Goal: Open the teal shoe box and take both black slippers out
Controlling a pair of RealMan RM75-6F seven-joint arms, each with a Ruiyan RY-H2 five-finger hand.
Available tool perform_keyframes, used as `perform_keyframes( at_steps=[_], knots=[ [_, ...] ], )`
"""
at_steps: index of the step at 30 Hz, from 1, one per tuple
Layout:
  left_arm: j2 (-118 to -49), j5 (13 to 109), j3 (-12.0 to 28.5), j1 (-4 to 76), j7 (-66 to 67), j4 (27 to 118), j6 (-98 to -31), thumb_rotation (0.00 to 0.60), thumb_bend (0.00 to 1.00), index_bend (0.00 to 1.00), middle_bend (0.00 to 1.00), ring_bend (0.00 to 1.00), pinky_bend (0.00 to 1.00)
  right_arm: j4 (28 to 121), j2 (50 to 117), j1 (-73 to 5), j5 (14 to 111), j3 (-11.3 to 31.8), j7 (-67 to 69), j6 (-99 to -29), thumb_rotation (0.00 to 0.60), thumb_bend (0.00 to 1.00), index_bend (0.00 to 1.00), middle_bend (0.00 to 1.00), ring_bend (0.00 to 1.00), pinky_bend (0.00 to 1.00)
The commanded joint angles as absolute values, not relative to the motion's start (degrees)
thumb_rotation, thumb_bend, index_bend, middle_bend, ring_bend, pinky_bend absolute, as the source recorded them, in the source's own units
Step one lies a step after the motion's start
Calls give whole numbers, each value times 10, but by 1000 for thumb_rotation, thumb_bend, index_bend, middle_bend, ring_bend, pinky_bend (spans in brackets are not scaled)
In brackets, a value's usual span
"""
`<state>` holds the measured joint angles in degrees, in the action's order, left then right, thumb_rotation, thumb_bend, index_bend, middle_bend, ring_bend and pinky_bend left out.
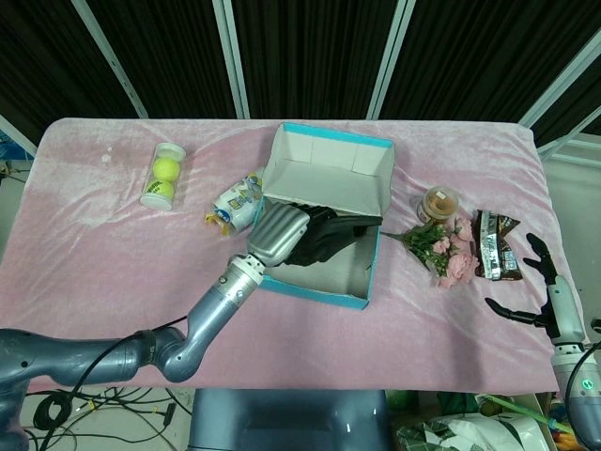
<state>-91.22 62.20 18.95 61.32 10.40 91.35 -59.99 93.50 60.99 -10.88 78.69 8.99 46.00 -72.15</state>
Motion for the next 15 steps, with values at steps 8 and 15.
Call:
perform_keyframes(
  at_steps=[8, 15],
  knots=[
    [-744, 630, 124, 509, 206, 1019, -657, 600, 386, 328, 472, 443, 422, 924, 616, -114, 792, 91, 469, -714, 600, 1, 0, 0, 0, 140],
    [-754, 502, 65, 484, 282, 922, -598, 600, 363, 327, 468, 443, 410, 914, 624, -122, 797, 91, 475, -703, 600, 0, 0, 0, 0, 139]
  ],
)
